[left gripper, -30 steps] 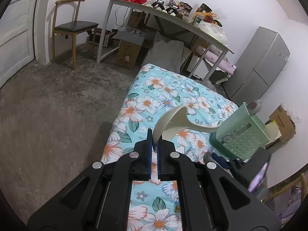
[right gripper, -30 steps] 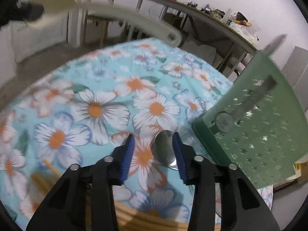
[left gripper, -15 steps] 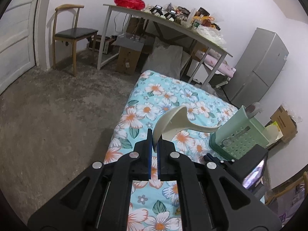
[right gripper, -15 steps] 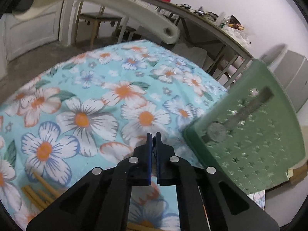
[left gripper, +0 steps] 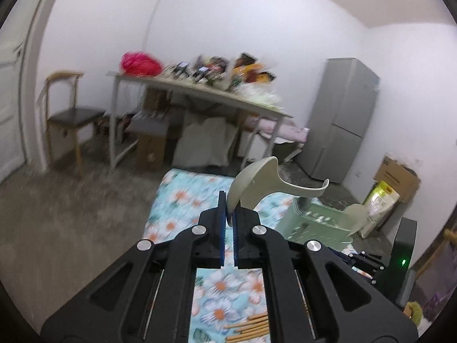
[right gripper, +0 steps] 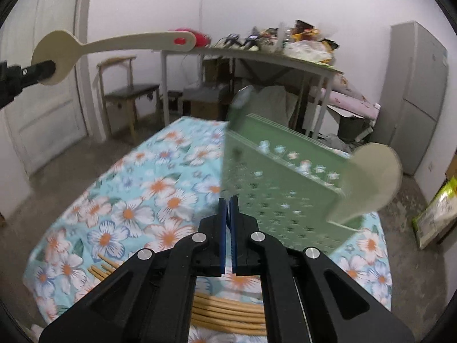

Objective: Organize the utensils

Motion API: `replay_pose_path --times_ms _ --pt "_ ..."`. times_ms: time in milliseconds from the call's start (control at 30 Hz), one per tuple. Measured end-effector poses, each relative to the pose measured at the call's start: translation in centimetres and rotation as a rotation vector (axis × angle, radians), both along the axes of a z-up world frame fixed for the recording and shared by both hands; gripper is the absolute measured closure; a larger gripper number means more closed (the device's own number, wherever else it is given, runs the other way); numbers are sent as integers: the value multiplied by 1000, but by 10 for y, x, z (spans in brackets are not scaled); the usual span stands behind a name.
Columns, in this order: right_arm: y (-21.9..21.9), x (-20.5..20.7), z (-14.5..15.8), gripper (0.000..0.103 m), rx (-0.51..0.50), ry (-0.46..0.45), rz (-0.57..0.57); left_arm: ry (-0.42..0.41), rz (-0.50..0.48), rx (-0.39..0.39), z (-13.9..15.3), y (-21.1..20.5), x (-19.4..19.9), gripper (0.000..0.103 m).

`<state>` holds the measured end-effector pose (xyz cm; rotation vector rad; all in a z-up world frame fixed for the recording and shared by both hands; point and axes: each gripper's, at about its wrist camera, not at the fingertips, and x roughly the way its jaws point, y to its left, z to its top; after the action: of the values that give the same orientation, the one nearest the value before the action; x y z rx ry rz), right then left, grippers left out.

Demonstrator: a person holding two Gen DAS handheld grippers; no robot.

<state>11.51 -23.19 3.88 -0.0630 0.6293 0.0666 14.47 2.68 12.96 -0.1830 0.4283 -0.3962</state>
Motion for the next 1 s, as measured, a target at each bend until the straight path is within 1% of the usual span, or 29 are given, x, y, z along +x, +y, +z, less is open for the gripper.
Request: replay_pose_path --times_ms 133,200,300,400,567,600,667,767,833,900,967,1000 --pt "-26 -12 12 100 64 -24 -51 -72 -44 109 17 -36 -2 101" --pt "-37 -15 13 100 76 -29 -74 -109 -57 166 20 -52 -4 101" --pt "-51 -20 17 100 88 -37 -107 -165 -77 271 24 -79 -9 101" --pt "-60 -23 17 100 95 -40 -129 -202 -94 389 19 -109 -8 101" --pt "-68 -29 19 100 114 -50 -137 -256 -89 582 8 -151 -7 101" --pt "-69 -30 19 100 115 -51 -137 -281 -82 644 4 -162 -8 101" --pt "-68 -30 19 100 118 -53 -137 -332 -71 739 -1 -178 -12 101" --pt "-70 -31 18 100 126 -56 -139 -409 -58 855 -9 -198 -15 101" --pt "-72 -32 18 100 126 -57 -142 -436 -56 911 -12 -211 -17 101" --pt "-74 -32 17 100 132 -57 -143 -443 -64 967 -18 -222 -13 100" --pt "-76 -32 17 100 141 -56 -144 -429 -78 996 -21 -232 -10 100" --pt "-78 -33 18 100 147 -56 -145 -420 -88 997 -22 -235 -7 97"
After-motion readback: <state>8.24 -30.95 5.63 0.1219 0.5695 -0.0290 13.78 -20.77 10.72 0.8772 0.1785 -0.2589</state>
